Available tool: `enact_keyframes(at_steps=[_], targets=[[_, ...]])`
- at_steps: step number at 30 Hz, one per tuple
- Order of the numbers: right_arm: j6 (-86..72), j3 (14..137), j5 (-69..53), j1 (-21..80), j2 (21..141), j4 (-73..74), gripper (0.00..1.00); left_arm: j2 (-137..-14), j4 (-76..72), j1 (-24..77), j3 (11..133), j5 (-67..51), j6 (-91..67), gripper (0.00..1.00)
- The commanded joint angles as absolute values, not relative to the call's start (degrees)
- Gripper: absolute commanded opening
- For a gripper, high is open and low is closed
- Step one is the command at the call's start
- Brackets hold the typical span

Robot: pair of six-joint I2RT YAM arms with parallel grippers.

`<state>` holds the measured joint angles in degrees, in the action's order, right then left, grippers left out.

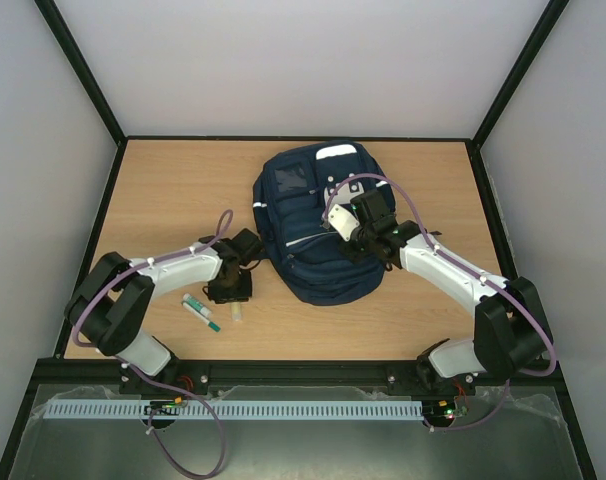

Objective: Pack the student bag
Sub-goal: Pick up the stationery from the center of the board, then place the stationery in the student bag.

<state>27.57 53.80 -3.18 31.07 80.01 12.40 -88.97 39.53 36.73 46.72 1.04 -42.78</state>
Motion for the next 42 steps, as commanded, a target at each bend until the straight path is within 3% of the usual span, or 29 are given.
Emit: enact_keyframes(at_steps=[1, 4, 13, 17, 22, 33, 42], targets=[[25.84, 53.13, -4.22, 30.75, 78.11, 11.95, 0.01, -90.71, 40.45, 37.0, 48.33, 0.88, -42.04, 0.32], [25.7, 53.09, -4.37, 30.76, 77.9, 12.11, 0.01, -90.42, 40.41, 37.09, 48.92, 1.25, -41.74, 0.23], [24.11, 60.18, -8.88, 30.76, 78.44, 18.45, 0.01, -80.17, 45.23, 41.57, 56.75, 10.38, -38.34, 0.2], [23.83, 64.39, -10.05, 30.76, 79.49, 21.31, 0.01, -71.05, 35.39, 45.03, 58.3, 11.72, -32.01, 0.12], [24.1, 70.55, -9.68, 30.76, 81.16, 24.87, 0.01, -65.31, 22.77, 50.03, 58.07, 12.37, -22.28, 0.11], [25.12, 81.23, -9.66, 30.76, 84.37, 30.21, 0.01, -69.81, 11.44, 57.84, 61.55, 7.1, -1.03, 0.15], [23.22, 82.75, -11.74, 30.69, 84.3, 31.0, 0.01, -83.66, 14.55, 63.52, 69.63, 17.1, 12.97, 0.2]])
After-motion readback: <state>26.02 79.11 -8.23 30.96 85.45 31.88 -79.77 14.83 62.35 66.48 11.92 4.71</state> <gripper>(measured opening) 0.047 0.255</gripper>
